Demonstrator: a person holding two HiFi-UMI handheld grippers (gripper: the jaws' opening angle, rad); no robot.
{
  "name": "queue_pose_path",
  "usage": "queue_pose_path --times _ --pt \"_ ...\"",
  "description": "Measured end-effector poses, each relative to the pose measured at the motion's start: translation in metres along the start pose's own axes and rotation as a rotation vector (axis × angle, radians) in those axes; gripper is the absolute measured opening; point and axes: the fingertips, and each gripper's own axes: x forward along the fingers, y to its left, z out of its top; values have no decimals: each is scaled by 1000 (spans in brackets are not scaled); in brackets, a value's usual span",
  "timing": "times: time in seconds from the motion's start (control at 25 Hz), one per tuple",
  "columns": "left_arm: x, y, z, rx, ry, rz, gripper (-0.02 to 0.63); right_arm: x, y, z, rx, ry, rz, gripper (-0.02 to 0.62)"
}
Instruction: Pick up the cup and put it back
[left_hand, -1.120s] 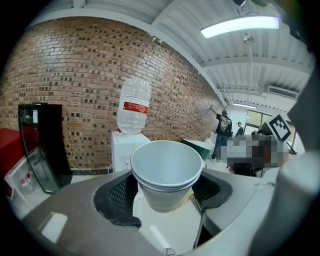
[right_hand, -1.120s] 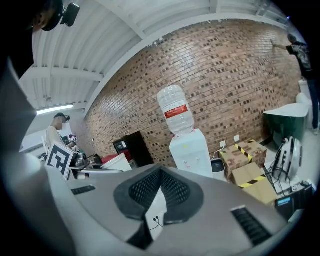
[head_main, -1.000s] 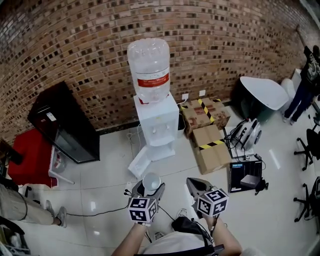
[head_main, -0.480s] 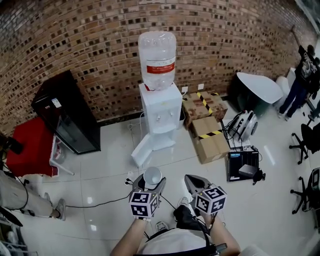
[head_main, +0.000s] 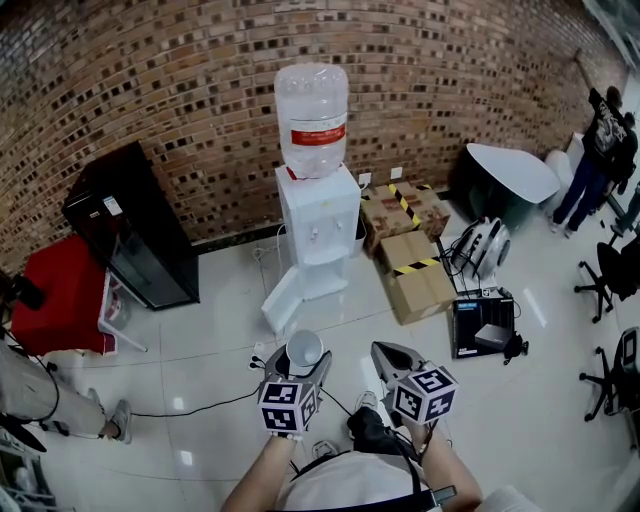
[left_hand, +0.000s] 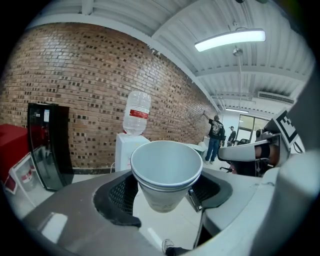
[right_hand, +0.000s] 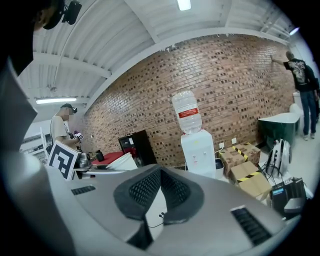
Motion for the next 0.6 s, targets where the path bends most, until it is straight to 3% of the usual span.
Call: queue_pose_path --times 0.6 --pt "21 4 -5 -8 13 50 341 6 -30 -3 27 22 -1 11"
